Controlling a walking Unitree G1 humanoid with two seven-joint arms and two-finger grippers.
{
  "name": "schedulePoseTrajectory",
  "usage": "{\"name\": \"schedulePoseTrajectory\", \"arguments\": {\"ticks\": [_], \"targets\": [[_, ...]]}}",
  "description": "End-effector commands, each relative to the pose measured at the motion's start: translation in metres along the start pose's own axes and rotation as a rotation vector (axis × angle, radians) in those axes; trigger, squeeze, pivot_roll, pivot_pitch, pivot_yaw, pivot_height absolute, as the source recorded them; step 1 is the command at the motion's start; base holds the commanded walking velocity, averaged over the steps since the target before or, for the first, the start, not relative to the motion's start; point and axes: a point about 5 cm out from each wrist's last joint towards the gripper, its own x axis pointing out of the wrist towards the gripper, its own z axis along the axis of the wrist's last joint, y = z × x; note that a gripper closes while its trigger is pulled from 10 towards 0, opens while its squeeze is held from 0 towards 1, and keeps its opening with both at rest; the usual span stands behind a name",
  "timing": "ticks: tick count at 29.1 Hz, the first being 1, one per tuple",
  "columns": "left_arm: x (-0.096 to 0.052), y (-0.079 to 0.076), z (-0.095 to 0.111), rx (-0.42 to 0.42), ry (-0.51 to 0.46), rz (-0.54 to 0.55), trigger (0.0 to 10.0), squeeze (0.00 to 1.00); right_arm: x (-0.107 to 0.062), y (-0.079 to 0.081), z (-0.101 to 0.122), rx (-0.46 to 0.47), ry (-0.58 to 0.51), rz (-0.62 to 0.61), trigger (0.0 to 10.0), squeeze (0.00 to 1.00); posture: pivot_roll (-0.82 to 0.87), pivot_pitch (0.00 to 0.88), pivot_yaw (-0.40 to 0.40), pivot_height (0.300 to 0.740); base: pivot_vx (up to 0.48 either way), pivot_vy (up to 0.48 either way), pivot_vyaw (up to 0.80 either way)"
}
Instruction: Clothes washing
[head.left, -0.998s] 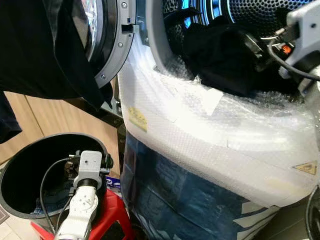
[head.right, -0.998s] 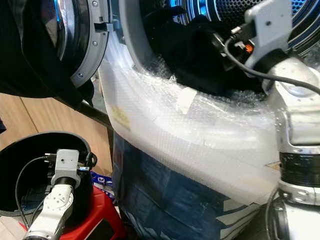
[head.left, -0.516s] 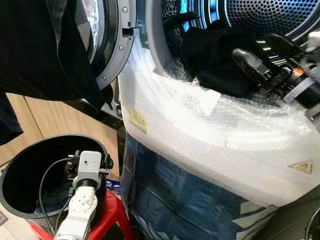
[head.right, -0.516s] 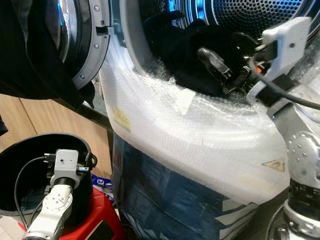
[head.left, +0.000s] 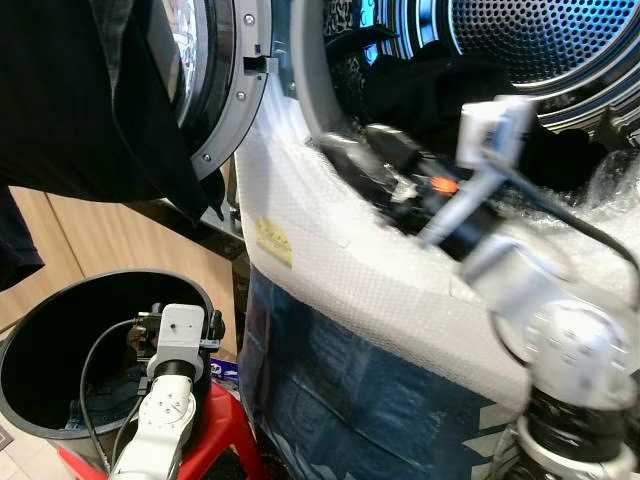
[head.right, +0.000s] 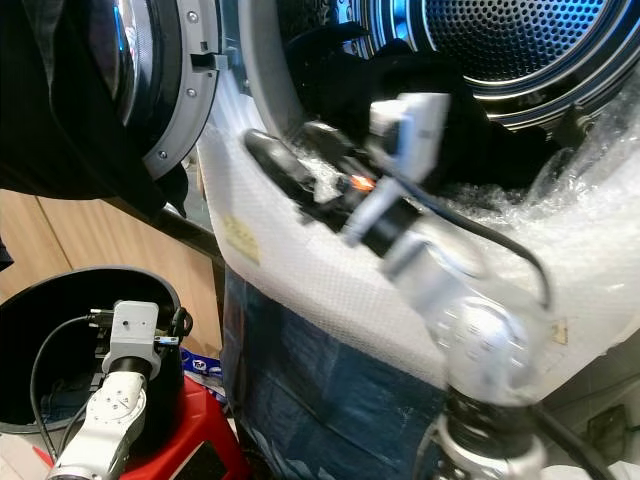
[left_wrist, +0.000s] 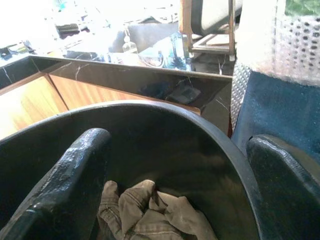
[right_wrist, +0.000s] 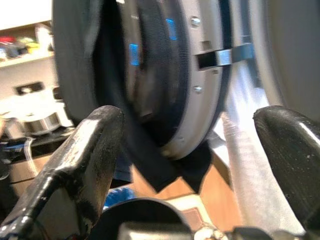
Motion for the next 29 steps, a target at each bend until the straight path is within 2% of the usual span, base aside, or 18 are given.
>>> {"name": "schedulePoseTrajectory", "arguments": {"ticks": [1,6,9,13,14,21,23,29], "targets": [[0.002,-0.002,0.006,0.004,-0.026,0.0,10.0,0.0,0.006,-0.006,-0.001,-0.009,0.02,-0.064,10.0,0.0,0.03,0.0,-0.089,0.74,0.0,0.0,0.0],[0.002,-0.001,0.006,0.002,-0.029,0.005,10.0,0.0,0.023,-0.006,-0.007,-0.033,0.065,-0.117,10.0,0.0,0.04,0.0,-0.095,0.74,0.0,0.0,0.0],[0.003,-0.001,0.007,0.002,-0.03,0.008,10.0,0.0,0.032,-0.011,-0.006,-0.058,0.096,-0.165,10.0,0.0,0.04,0.0,-0.095,0.74,0.0,0.0,0.0],[0.003,-0.002,0.008,0.003,-0.035,0.007,10.0,0.0,0.043,-0.02,0.001,-0.094,0.122,-0.225,10.0,0.0,0.04,0.0,-0.097,0.74,0.0,0.0,0.0],[0.003,-0.002,0.009,0.003,-0.038,0.008,10.0,0.0,0.048,-0.023,0.009,-0.108,0.109,-0.246,10.0,0.0,0.04,0.0,-0.097,0.74,0.0,0.0,0.0],[0.004,-0.002,0.01,0.003,-0.038,0.009,10.0,0.0,0.057,-0.028,0.018,-0.162,0.117,-0.25,10.0,0.0,0.04,0.0,-0.102,0.74,0.0,0.0,0.0],[0.005,-0.003,0.01,0.005,-0.04,0.004,10.0,0.0,0.059,-0.036,0.018,-0.182,0.163,-0.28,10.0,0.0,0.04,0.0,-0.106,0.74,0.0,0.0,0.0],[0.005,-0.003,0.011,0.006,-0.041,0.008,10.0,0.0,0.059,-0.048,0.021,-0.182,0.181,-0.308,10.0,0.0,0.05,0.0,-0.111,0.74,0.0,0.0,0.0]]}}
